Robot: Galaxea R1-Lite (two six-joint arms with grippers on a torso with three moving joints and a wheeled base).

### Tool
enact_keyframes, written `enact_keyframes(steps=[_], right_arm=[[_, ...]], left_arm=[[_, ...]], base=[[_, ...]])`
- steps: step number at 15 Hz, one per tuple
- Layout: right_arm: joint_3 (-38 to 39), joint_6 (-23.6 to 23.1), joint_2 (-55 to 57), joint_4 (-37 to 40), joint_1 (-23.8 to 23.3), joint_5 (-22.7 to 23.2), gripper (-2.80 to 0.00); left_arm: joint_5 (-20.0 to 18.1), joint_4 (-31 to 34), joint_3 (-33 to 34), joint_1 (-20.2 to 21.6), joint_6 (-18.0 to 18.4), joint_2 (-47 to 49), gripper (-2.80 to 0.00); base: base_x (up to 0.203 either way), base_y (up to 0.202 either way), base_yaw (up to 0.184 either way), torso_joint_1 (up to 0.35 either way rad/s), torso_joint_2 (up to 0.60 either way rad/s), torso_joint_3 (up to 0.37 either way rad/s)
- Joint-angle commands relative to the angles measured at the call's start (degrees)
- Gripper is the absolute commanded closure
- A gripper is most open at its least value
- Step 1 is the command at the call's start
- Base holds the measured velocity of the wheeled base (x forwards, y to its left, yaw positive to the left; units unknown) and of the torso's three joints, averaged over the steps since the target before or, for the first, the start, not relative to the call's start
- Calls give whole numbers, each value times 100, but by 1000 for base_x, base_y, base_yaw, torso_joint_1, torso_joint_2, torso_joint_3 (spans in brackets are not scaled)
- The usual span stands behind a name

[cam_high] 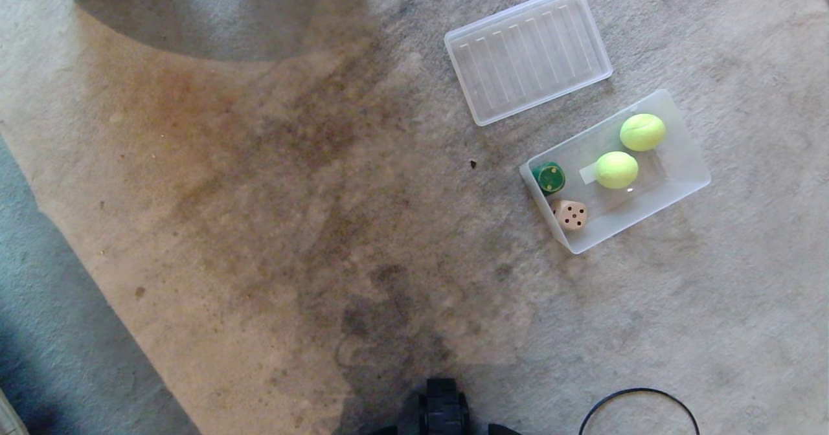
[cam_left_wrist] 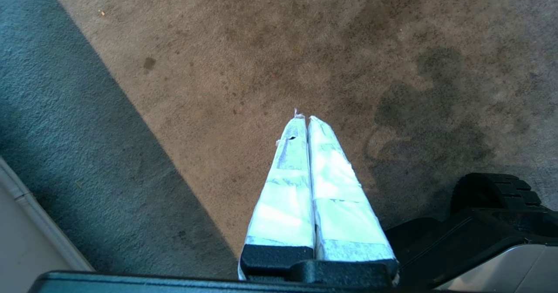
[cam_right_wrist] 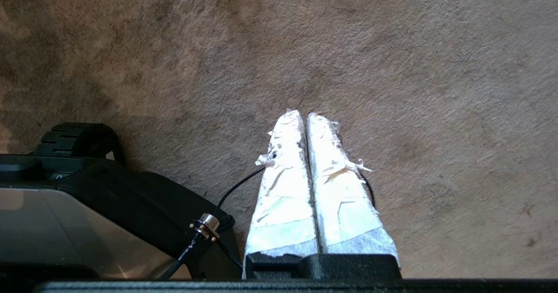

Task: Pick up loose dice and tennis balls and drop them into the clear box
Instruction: Pick up toys out of the box

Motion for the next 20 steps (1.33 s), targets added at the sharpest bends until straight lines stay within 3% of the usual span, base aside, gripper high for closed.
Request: enact_keyframes(steps=[1,11,20], right_arm=[[16,-23,9,-15,-4,4,0],[28,-48,5,-37,1,13,0],[28,-39,5,-29,-8,13,0]], left_arm=[[2,0,0,0,-4,0,0],[2,0,0,0,-12,0,0],[2,0,9,0,-21,0,0]], base=[[0,0,0,0,0,0],[0,0,0,1,0,3],[0,0,0,3,2,188]])
